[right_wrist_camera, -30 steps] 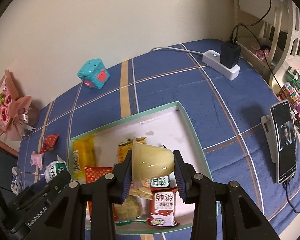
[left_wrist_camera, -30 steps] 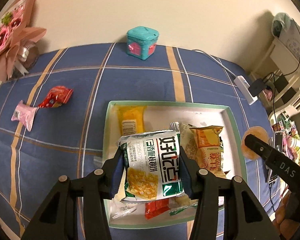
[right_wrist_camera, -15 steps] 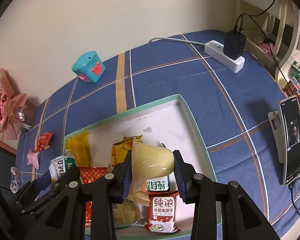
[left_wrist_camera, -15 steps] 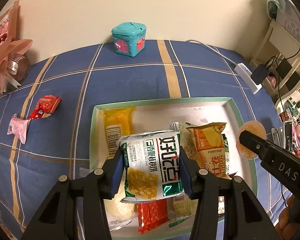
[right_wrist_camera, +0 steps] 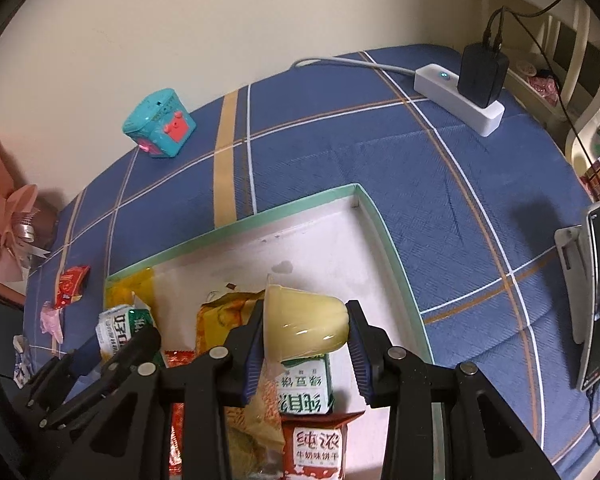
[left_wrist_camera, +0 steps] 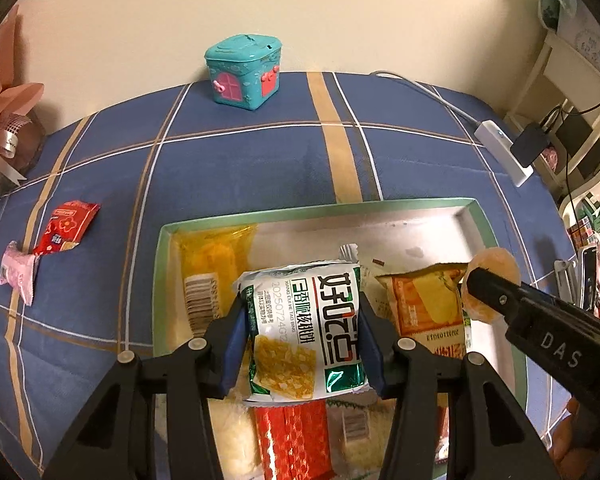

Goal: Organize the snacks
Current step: 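Carry both snacks into the white tray and open both tools, then move both open tools back toward the pink and red packets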

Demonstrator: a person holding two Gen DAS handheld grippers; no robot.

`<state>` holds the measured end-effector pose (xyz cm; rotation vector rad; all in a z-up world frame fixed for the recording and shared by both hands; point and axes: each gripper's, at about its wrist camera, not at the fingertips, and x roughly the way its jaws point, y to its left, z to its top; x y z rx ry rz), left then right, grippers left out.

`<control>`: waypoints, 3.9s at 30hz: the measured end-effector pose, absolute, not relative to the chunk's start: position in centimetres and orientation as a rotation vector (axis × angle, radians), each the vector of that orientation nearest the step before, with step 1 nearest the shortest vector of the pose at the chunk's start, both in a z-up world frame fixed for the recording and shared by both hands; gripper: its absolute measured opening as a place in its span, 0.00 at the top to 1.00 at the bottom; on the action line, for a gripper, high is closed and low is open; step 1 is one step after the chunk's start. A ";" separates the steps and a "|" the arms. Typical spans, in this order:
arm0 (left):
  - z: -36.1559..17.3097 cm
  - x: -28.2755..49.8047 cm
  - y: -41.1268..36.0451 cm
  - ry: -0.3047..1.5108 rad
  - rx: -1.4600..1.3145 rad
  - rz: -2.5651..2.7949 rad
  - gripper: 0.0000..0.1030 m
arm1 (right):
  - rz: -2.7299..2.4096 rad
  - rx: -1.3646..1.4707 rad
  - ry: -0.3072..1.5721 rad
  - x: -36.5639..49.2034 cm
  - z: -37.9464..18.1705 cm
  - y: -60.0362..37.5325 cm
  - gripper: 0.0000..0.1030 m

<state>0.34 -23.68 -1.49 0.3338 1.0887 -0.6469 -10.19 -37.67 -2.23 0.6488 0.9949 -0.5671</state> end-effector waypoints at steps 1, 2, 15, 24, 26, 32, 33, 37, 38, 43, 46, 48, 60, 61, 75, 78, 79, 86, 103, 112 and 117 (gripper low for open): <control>-1.7 0.4 -23.8 1.092 0.333 -0.648 0.50 | -0.570 0.648 1.000 -10.1 -2.5 -37.7 0.61; -1.8 0.5 -23.9 1.095 0.331 -0.647 0.50 | -0.572 0.647 1.005 -10.0 -2.8 -37.7 0.61; -3.1 0.7 -24.4 1.120 0.334 -0.645 0.49 | -0.567 0.641 1.031 -9.2 -4.6 -37.3 0.60; -2.7 0.8 -24.1 1.125 0.328 -0.637 0.42 | -0.578 0.642 1.031 -9.5 -4.3 -37.5 0.43; -2.6 0.8 -24.0 1.130 0.325 -0.636 0.42 | -0.581 0.642 1.032 -9.6 -4.3 -37.6 0.42; -2.1 0.9 -23.8 1.132 0.319 -0.626 0.29 | -0.601 0.632 1.029 -9.7 -4.1 -37.7 0.27; -2.1 1.0 -23.7 1.130 0.319 -0.618 0.26 | -0.606 0.634 1.026 -9.8 -4.0 -37.7 0.24; -2.0 1.4 -23.3 1.132 0.309 -0.598 0.19 | -0.619 0.640 1.016 -10.1 -4.0 -38.1 0.14; -2.0 1.5 -23.2 1.133 0.305 -0.596 0.19 | -0.620 0.641 1.013 -10.1 -4.0 -38.1 0.13; -1.8 1.9 -22.7 1.126 0.286 -0.576 0.10 | -0.641 0.632 0.999 -10.2 -3.9 -38.3 0.01; -1.6 2.3 -22.4 1.106 0.278 -0.553 0.01 | -0.632 0.656 0.971 -10.4 -3.6 -38.5 0.00; -1.6 2.4 -22.2 1.102 0.281 -0.536 0.01 | -0.629 0.658 0.964 -10.2 -3.5 -38.3 0.00; -1.6 2.6 -21.6 1.102 0.301 -0.481 0.00 | -0.637 0.625 0.960 -9.6 -2.6 -37.6 0.00; -1.6 2.6 -21.5 1.112 0.306 -0.474 0.01 | -0.636 0.615 0.964 -9.5 -2.5 -37.4 0.00; -0.6 2.8 -18.8 1.156 0.292 -0.440 0.00 | -0.599 0.566 1.009 -8.9 -0.7 -34.7 0.00; -0.4 2.8 -18.2 1.159 0.287 -0.433 0.00 | -0.593 0.551 1.014 -8.8 -0.3 -34.1 0.00; -0.4 2.9 -18.0 1.160 0.285 -0.430 0.00 | -0.590 0.547 1.015 -8.8 -0.2 -33.8 0.00; 0.4 2.9 -15.7 1.153 0.270 -0.414 0.00 | -0.563 0.538 1.026 -8.8 0.2 -32.2 0.00; 2.1 7.2 -7.4 1.126 0.218 -0.284 0.00 | -0.433 0.480 1.032 -5.2 1.1 -25.1 0.00; 1.3 10.1 -2.1 1.165 0.131 -0.211 0.00 | -0.358 0.452 1.054 -1.8 0.6 -20.7 0.00; 1.1 11.3 0.2 1.174 0.095 -0.177 0.01 | -0.324 0.427 1.070 -0.2 0.2 -18.3 0.00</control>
